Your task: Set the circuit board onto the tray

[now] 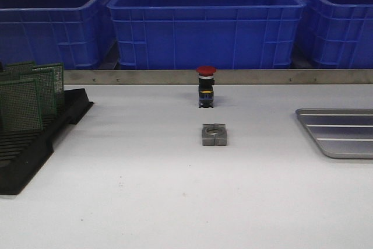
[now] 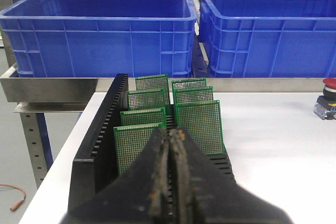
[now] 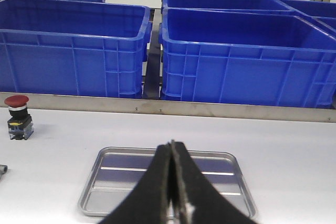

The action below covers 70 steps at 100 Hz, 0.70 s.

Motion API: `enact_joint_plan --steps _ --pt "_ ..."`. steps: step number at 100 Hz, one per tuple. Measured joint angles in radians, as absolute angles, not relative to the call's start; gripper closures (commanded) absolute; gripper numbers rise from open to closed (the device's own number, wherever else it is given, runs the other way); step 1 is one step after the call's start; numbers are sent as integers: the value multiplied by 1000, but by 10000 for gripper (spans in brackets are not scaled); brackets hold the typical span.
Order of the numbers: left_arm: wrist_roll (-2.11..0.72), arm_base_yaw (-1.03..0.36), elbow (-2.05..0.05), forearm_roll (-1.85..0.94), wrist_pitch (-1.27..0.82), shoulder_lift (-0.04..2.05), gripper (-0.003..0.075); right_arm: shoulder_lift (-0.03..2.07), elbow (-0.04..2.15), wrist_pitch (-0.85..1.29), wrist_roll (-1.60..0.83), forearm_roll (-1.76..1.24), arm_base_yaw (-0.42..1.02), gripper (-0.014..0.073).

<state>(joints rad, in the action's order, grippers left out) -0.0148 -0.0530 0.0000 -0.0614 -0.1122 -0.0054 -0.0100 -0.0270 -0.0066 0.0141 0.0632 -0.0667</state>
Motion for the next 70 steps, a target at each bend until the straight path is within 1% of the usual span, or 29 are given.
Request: enact_joint_plan --steps 33,70 --pt "-15 -53 0 -61 -112 -5 741 -10 -27 -7 14 63 -67 706" --pt "-15 -53 0 -61 -15 -5 741 -10 -27 -7 14 63 -67 706"
